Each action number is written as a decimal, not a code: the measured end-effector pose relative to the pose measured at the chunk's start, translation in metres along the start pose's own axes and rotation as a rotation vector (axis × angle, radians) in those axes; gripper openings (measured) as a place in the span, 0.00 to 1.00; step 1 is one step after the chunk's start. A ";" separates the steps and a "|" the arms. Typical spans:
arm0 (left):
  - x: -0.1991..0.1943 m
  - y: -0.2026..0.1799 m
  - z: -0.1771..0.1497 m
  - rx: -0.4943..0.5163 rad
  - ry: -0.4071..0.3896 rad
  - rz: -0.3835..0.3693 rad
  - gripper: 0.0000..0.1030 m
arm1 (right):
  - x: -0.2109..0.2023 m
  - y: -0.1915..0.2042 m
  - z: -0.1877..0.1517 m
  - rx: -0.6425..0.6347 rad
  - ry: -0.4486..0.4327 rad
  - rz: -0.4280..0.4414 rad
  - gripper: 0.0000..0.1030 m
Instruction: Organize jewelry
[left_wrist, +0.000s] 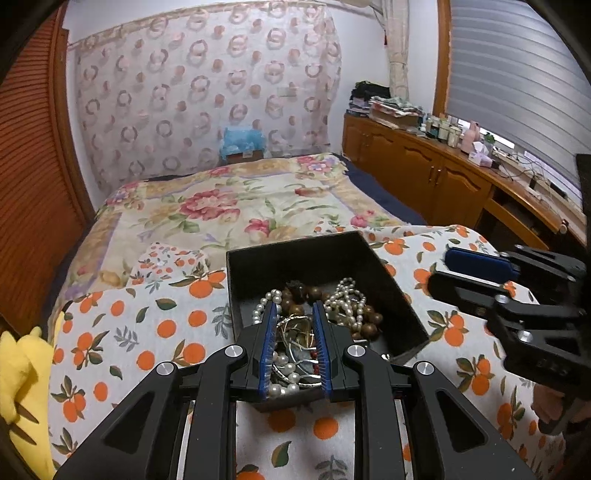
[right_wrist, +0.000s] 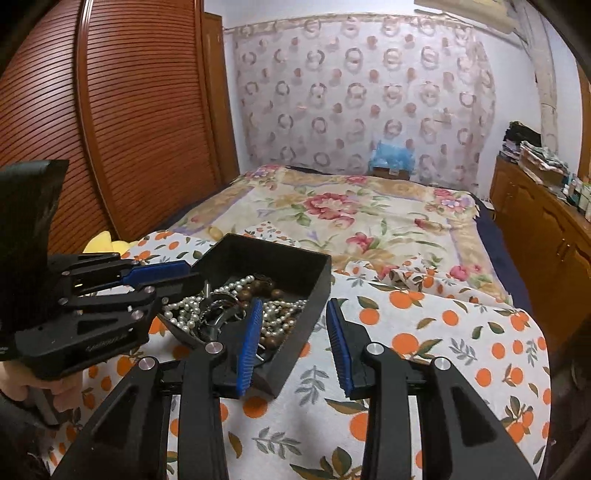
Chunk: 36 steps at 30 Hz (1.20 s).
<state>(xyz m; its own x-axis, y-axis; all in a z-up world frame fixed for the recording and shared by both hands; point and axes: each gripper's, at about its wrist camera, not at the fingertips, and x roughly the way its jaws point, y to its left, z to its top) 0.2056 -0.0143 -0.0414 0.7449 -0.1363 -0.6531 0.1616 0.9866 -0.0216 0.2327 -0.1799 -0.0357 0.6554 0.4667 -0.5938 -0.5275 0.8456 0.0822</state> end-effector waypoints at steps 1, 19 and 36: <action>0.000 0.001 -0.001 -0.005 0.002 0.001 0.29 | -0.002 -0.001 -0.001 0.001 -0.004 -0.005 0.37; -0.082 0.009 -0.042 -0.068 -0.087 0.095 0.92 | -0.083 0.023 -0.029 0.058 -0.156 -0.075 0.92; -0.128 0.000 -0.067 -0.099 -0.131 0.139 0.92 | -0.121 0.031 -0.056 0.095 -0.206 -0.151 0.97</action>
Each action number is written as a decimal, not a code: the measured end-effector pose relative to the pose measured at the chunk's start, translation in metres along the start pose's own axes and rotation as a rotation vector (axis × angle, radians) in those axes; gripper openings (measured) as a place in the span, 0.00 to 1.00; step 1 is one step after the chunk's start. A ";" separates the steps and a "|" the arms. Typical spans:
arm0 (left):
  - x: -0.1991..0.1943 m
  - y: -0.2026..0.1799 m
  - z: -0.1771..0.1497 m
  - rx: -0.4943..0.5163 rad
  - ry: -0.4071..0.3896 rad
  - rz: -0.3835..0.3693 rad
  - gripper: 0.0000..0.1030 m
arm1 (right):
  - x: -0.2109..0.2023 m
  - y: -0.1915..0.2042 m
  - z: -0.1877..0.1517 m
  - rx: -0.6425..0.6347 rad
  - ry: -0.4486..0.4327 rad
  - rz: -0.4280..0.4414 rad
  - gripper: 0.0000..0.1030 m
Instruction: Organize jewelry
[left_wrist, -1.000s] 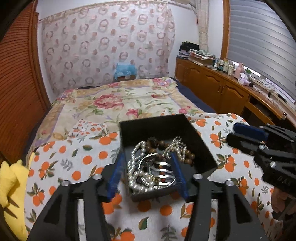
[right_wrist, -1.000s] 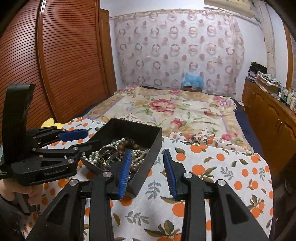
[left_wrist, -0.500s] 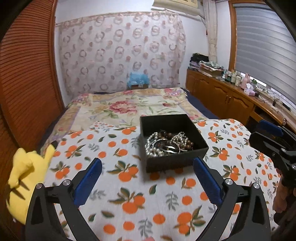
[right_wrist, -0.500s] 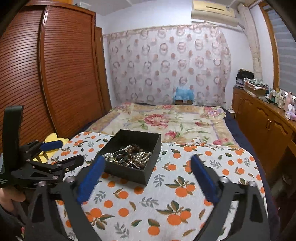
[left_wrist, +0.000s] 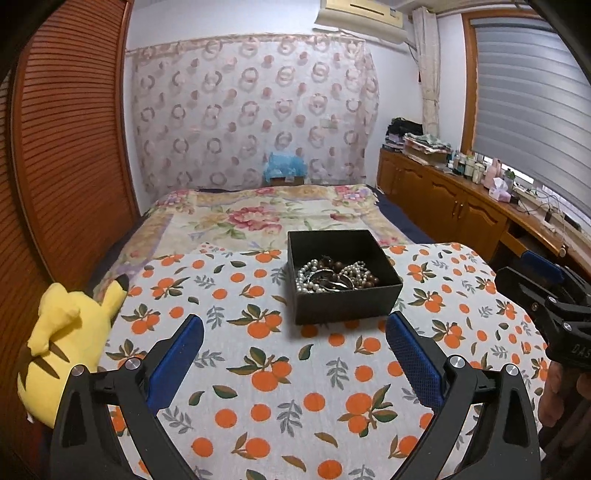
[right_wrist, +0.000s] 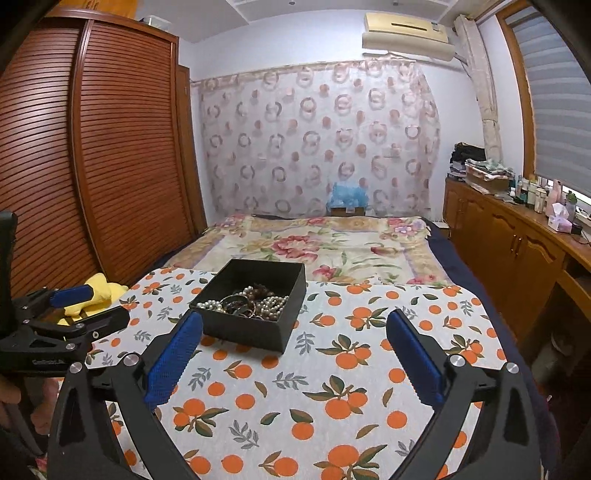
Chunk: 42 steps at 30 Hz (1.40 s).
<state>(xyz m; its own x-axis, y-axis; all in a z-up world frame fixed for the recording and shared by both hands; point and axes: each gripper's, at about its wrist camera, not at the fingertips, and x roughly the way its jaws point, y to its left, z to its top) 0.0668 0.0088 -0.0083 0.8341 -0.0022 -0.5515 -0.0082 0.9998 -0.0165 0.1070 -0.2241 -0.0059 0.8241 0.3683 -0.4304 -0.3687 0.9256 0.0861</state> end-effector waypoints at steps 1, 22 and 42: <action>0.000 0.000 0.000 0.000 -0.001 0.002 0.92 | 0.000 0.000 0.000 0.001 0.000 -0.001 0.97; -0.001 -0.002 -0.002 0.003 -0.008 0.005 0.92 | 0.001 -0.003 -0.003 0.008 0.004 -0.009 0.97; -0.006 -0.002 -0.001 -0.001 -0.022 0.004 0.92 | 0.003 -0.005 -0.003 0.010 0.005 -0.011 0.97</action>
